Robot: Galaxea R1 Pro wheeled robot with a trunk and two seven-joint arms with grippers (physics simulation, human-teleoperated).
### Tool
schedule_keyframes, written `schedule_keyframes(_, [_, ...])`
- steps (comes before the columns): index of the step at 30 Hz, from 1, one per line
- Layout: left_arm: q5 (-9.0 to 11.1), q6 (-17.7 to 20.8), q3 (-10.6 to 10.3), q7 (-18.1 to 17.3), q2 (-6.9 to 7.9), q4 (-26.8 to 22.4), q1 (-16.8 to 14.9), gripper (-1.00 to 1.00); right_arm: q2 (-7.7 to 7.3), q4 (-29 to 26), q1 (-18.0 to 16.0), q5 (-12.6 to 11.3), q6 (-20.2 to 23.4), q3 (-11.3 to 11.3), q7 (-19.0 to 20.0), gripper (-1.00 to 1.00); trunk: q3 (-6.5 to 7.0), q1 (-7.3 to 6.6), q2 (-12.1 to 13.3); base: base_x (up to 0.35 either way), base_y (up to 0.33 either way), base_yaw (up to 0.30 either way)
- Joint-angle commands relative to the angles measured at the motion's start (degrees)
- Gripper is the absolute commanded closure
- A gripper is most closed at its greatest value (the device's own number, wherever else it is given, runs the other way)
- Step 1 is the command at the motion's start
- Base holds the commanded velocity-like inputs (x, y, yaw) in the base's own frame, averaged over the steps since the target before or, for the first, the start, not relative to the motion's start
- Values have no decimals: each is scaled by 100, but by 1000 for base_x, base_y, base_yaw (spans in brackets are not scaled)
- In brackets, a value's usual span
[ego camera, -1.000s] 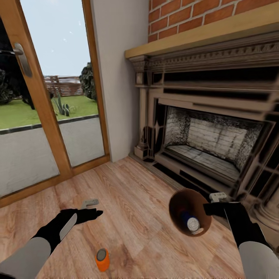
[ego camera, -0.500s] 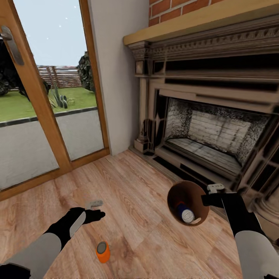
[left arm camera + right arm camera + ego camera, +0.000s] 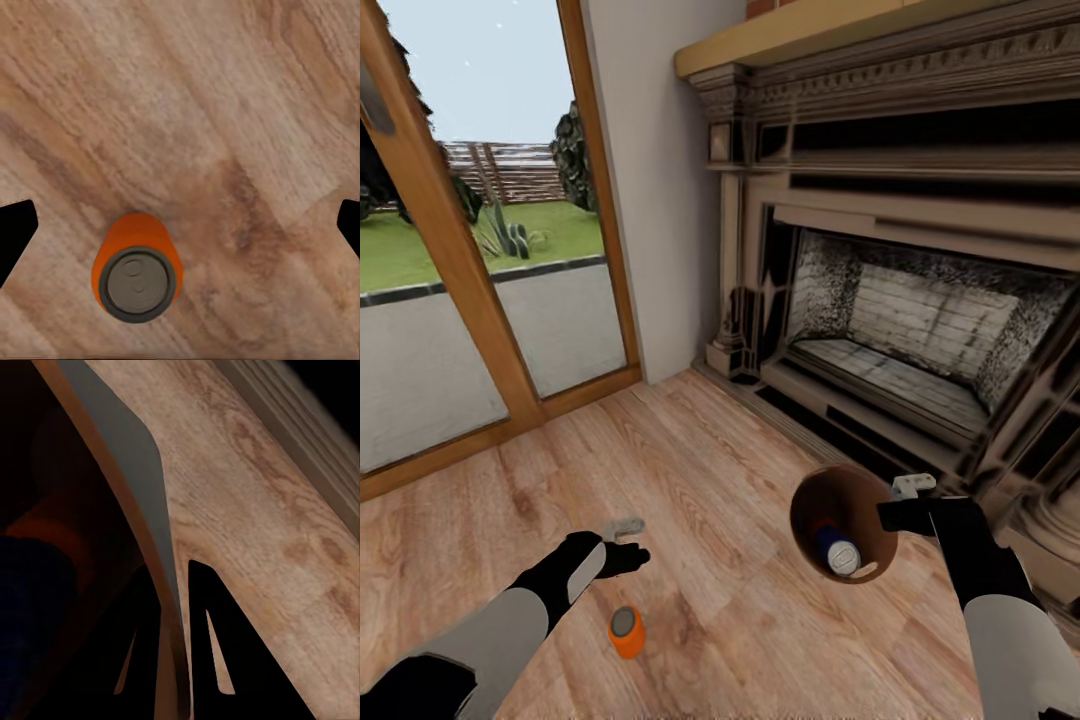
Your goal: Put the three can of soda from the living room inside the tash can in the kitchen.
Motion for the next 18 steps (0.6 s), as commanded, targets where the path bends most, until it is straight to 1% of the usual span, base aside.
schedule_keyframes(1, [3,0,5,38,-6,3,1,-100,20,-2,-4,-106,23,0,20,100,-22,1,-3,0,0,0])
schedule_keyframes(4, [4,0,19,70,-5,5,-1,-100,37,-1,-3,-105,22,45,14,100,-88,9,-7,0,0,0])
schedule_keyframes(6, [9,0,45,112,6,6,-3,-100,66,-1,0,-98,17,151,9,100,-133,14,-9,0,0,0])
schedule_keyframes(12, [19,-7,57,136,50,5,-11,-100,80,1,4,-96,15,209,2,100,-266,30,-17,0,0,0])
schedule_keyframes(18, [9,-9,55,151,54,4,-13,-100,94,2,5,-91,14,223,-2,100,-399,45,-25,0,0,0])
